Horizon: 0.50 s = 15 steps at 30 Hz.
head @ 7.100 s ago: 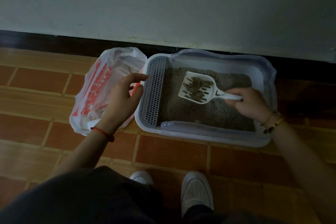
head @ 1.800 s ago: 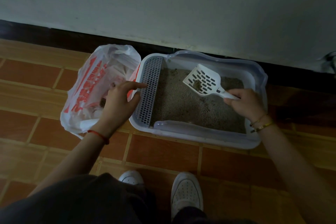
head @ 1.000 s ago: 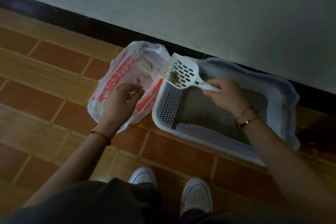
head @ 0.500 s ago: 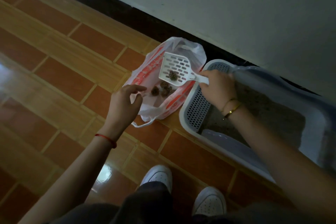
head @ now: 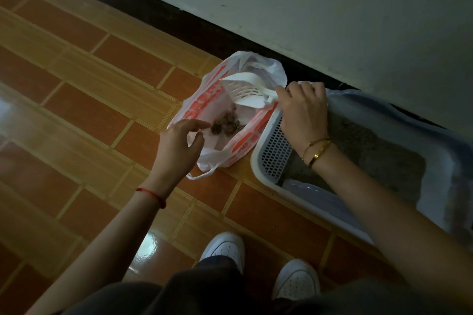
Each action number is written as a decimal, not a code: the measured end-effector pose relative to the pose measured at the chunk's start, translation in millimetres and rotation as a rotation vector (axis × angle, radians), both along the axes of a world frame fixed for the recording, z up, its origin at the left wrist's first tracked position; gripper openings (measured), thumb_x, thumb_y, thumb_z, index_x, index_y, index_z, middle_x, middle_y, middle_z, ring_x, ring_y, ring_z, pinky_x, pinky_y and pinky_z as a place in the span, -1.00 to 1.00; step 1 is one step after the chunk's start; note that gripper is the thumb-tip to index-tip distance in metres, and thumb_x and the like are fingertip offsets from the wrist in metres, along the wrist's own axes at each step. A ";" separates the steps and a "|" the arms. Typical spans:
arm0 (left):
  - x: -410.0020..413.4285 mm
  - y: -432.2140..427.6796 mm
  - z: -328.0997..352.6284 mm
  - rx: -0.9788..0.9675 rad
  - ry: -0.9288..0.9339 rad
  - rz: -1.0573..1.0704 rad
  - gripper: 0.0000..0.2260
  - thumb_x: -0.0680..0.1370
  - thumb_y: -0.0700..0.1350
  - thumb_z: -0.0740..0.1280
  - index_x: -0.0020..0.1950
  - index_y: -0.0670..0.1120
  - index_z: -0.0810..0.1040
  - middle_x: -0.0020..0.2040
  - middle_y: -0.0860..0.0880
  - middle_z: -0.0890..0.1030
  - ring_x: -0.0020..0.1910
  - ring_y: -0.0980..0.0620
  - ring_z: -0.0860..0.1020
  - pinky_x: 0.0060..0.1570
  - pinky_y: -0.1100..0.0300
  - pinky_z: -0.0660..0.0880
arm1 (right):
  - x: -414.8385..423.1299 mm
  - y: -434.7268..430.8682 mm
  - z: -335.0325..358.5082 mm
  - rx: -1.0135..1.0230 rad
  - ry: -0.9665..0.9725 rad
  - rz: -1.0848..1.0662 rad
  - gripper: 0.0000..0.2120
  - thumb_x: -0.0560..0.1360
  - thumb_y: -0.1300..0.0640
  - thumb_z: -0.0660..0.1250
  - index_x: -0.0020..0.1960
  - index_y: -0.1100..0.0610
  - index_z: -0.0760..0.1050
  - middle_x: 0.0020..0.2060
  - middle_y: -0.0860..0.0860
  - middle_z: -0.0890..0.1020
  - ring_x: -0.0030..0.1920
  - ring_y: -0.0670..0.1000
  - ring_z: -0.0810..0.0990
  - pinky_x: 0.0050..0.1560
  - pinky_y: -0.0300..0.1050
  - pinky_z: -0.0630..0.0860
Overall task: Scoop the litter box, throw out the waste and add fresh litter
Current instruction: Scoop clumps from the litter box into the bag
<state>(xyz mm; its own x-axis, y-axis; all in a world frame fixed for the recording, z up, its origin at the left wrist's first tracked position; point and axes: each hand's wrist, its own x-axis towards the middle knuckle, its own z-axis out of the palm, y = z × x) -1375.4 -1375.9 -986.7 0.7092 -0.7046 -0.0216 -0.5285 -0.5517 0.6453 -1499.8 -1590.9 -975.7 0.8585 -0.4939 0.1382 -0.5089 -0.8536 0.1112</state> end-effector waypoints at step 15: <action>-26.0 -34.1 12.8 -0.070 -0.030 -0.139 -0.78 0.57 -0.26 0.27 0.14 -0.10 0.64 0.11 -0.02 0.66 0.06 0.07 0.60 0.09 0.27 0.49 | -121.2 -49.2 22.2 0.833 -0.208 -0.569 -0.75 0.56 0.13 0.27 0.21 0.15 0.53 0.03 0.13 0.59 0.00 0.09 0.53 -0.01 -0.04 0.47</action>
<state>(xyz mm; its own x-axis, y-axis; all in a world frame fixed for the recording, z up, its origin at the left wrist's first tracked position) -1401.4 -1410.0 -973.9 0.6045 -0.7950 0.0501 -0.6159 -0.4266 0.6624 -1620.9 -1640.1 -953.5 0.4657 -0.8270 -0.3149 -0.8034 -0.2460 -0.5422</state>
